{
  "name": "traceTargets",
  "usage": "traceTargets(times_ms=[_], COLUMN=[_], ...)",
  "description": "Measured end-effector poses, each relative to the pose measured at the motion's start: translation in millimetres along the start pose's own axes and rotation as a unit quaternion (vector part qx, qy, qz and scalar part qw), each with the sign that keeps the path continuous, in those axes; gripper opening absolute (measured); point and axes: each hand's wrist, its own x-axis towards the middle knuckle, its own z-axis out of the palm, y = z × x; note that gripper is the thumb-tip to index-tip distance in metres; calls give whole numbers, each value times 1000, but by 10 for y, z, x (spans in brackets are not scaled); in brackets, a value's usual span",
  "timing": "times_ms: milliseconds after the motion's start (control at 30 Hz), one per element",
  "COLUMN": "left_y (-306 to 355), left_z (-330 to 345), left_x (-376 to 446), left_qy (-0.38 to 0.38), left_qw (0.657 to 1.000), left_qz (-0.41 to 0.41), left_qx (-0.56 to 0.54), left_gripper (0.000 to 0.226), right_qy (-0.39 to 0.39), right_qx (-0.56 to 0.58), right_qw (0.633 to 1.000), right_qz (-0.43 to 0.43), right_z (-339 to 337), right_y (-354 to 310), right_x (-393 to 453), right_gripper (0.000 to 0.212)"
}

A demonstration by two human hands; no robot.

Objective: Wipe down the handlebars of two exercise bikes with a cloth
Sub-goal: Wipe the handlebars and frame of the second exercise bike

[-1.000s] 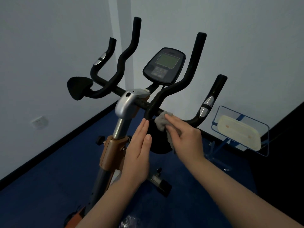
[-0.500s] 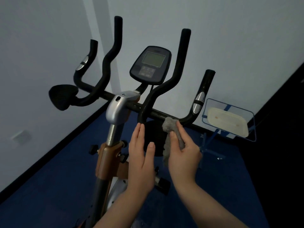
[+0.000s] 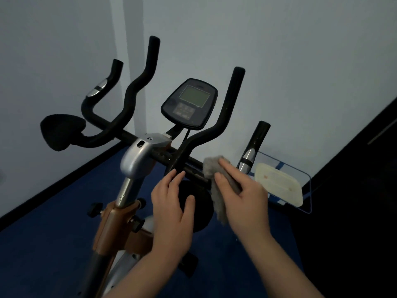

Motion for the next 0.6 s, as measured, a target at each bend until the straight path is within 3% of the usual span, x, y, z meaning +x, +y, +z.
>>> traceTargets(times_ms=[100, 267, 600], left_y=[28, 70, 204], left_z=[91, 206, 393], left_x=[28, 21, 97], left_qy=[43, 84, 150], left_qw=[996, 987, 966], left_qz=[-14, -51, -96], left_qx=[77, 131, 186], left_gripper=[52, 54, 56], right_qy=[-79, -223, -241], right_qx=[-83, -202, -237], right_qw=[992, 951, 938], right_qz=[-52, -68, -77], right_z=[30, 229, 530], right_y=[46, 219, 368], right_x=[407, 775, 1023], right_gripper=[38, 40, 29])
